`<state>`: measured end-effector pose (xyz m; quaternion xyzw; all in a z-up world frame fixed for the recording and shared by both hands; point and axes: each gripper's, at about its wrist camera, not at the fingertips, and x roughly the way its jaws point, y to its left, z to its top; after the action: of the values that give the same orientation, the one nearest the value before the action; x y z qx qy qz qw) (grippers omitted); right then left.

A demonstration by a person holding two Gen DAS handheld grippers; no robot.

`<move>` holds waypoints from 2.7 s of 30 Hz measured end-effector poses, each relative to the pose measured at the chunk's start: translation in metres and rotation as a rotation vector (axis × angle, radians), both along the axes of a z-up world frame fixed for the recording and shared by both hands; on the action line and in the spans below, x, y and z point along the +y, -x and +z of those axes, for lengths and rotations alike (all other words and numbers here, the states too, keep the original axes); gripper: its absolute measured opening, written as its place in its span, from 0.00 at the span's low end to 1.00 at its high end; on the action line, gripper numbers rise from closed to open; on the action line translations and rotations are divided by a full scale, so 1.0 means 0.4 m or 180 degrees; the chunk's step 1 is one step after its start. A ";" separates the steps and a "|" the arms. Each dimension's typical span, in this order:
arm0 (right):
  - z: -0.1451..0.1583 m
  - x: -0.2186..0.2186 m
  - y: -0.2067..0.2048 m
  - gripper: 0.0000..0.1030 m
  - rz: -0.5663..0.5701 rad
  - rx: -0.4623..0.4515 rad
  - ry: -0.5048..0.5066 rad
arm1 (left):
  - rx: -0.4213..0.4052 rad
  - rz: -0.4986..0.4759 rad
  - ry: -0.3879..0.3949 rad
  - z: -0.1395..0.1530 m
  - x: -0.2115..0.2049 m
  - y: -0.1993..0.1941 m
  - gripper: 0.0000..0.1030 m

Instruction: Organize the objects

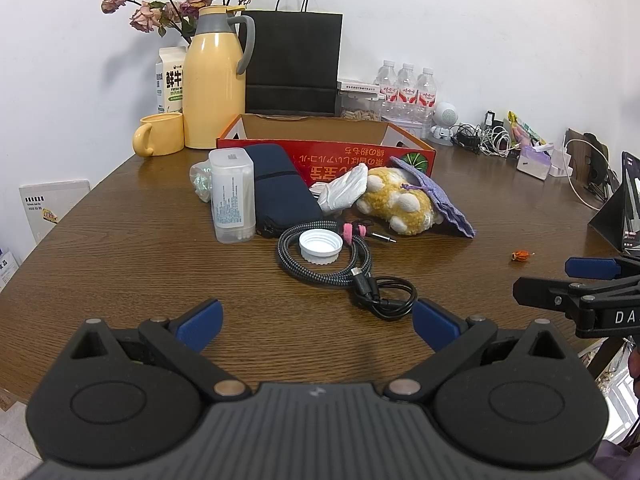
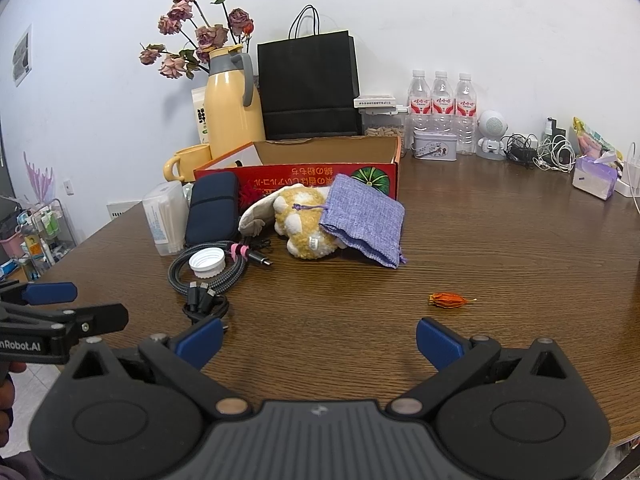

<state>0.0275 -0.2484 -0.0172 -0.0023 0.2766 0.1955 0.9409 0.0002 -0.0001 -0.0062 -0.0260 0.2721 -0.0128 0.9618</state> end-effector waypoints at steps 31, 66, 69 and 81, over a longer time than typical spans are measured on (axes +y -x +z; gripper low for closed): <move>-0.011 -0.012 -0.026 1.00 -0.0026 -0.0014 0.0078 | 0.0090 -0.0024 -0.0009 -0.008 -0.019 -0.040 1.00; -0.076 -0.139 -0.222 0.39 0.0032 -0.0076 0.0073 | 0.0546 0.0493 0.0010 -0.071 -0.161 -0.200 0.96; -0.074 -0.129 -0.215 0.39 0.0092 -0.0093 0.0042 | 0.0548 0.0527 -0.0042 -0.074 -0.173 -0.201 0.78; -0.062 -0.094 -0.186 0.39 0.0190 -0.0132 0.0026 | 0.0432 0.0342 0.0115 -0.046 -0.146 -0.150 0.46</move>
<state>0.1017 -0.2861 -0.0418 -0.0185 0.2576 0.2222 0.9402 0.0600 -0.0585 -0.0245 -0.0587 0.3347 0.0356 0.9398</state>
